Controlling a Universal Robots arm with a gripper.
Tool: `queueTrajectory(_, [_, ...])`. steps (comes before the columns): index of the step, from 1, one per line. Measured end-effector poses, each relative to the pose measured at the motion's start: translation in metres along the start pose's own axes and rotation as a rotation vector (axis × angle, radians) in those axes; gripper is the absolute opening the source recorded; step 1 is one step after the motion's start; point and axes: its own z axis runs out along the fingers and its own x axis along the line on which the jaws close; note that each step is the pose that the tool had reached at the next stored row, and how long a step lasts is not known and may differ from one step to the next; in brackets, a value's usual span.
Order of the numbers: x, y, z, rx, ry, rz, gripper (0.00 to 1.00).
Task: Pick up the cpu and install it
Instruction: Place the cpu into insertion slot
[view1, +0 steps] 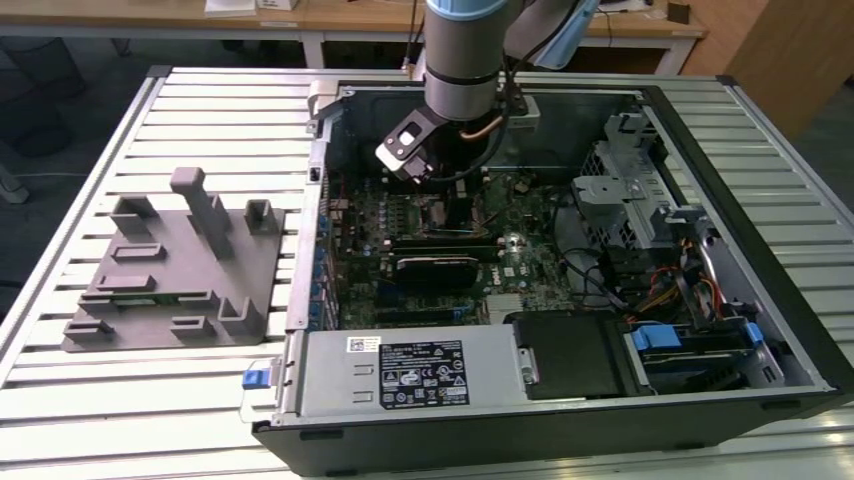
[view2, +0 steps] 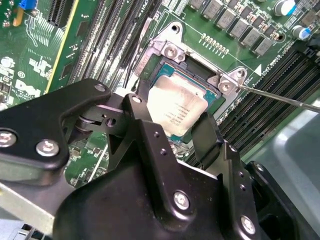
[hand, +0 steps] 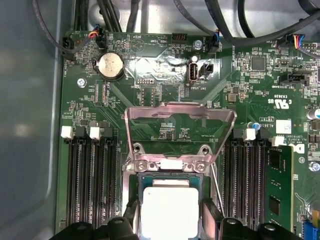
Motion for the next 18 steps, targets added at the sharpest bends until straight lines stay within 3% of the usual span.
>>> queueTrajectory(10, [0.0000,0.0000,-0.0010,0.0000,0.0001,0.000,0.61])
queueTrajectory(13, [0.0000,0.0000,-0.0010,0.0001,0.0000,0.000,0.59])
queueTrajectory(14, [0.0000,0.0000,-0.0009,0.0000,0.0003,0.000,0.53])
queueTrajectory(18, [0.0000,0.0001,-0.0009,-0.0001,0.0008,0.000,0.53])
